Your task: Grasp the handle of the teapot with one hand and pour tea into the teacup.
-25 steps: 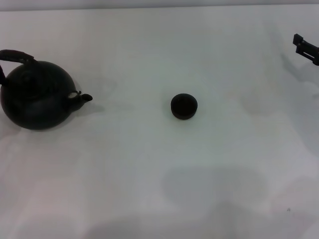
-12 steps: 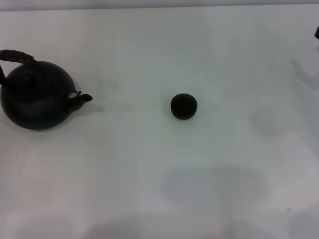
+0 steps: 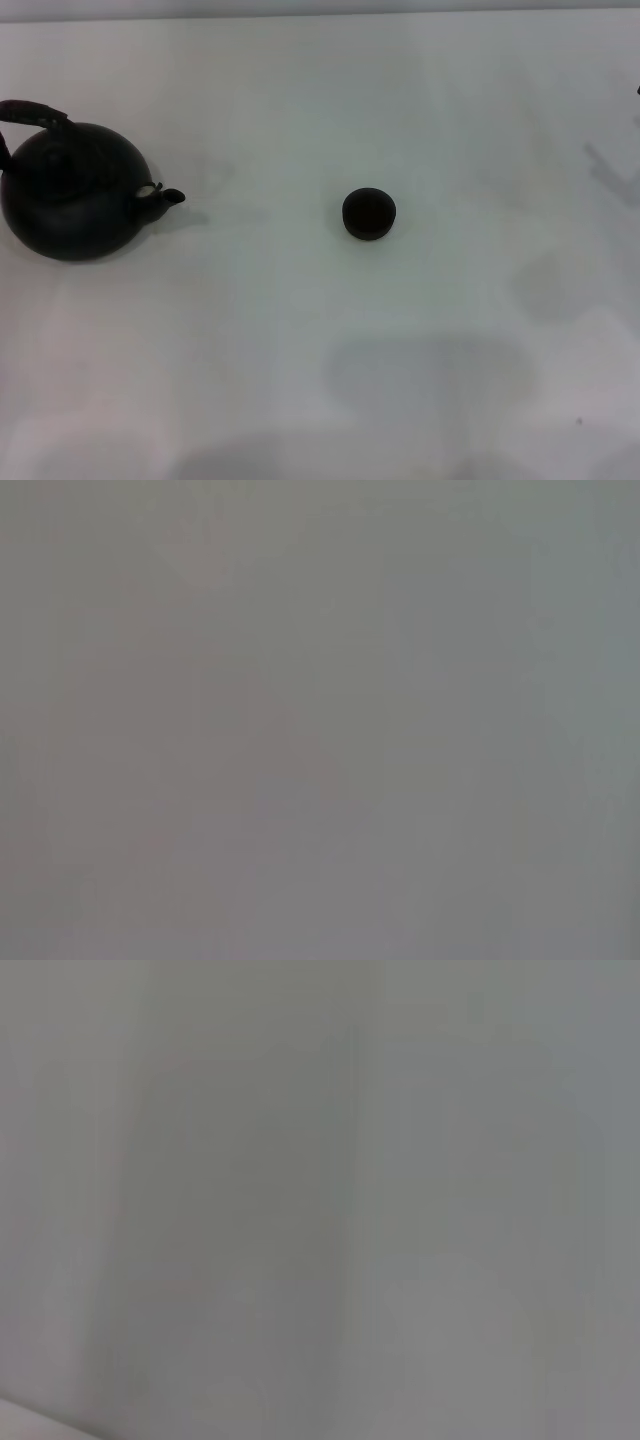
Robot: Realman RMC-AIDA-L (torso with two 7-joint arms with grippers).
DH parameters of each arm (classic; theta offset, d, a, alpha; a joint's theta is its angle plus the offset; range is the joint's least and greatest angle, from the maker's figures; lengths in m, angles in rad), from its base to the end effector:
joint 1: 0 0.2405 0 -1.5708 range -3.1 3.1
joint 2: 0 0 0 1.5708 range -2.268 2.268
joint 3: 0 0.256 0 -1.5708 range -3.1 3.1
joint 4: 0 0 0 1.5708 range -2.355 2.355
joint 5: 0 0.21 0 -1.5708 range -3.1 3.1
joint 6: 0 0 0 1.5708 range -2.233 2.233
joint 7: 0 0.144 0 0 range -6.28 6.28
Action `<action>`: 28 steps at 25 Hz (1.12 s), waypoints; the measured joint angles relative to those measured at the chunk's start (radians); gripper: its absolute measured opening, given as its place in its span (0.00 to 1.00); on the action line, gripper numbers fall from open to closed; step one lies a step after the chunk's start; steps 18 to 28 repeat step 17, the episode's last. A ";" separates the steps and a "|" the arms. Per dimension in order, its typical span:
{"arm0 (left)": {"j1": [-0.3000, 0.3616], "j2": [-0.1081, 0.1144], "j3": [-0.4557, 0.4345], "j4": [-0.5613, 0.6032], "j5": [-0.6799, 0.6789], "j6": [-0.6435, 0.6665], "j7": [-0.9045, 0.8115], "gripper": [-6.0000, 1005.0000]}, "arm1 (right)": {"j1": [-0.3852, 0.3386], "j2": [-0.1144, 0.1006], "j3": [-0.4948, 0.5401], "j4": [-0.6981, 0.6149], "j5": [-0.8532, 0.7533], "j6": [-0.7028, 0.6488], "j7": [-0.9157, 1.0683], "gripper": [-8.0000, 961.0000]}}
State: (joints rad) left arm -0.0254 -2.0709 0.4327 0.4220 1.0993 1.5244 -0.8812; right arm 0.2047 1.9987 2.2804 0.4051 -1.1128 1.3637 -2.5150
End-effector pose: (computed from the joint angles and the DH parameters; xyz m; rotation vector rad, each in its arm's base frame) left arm -0.4088 0.1890 0.1068 -1.4142 -0.6440 -0.9140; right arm 0.3634 0.2771 0.0558 -1.9382 0.3630 0.7054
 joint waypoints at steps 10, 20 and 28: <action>-0.031 0.003 0.004 -0.005 0.056 -0.039 0.000 0.74 | 0.010 0.003 0.001 -0.046 0.018 -0.002 -0.017 0.90; -0.042 0.003 0.004 -0.009 0.071 -0.060 0.002 0.74 | 0.016 0.003 0.001 -0.062 0.019 -0.006 -0.017 0.91; -0.042 0.003 0.004 -0.009 0.071 -0.060 0.002 0.74 | 0.016 0.003 0.001 -0.062 0.019 -0.006 -0.017 0.91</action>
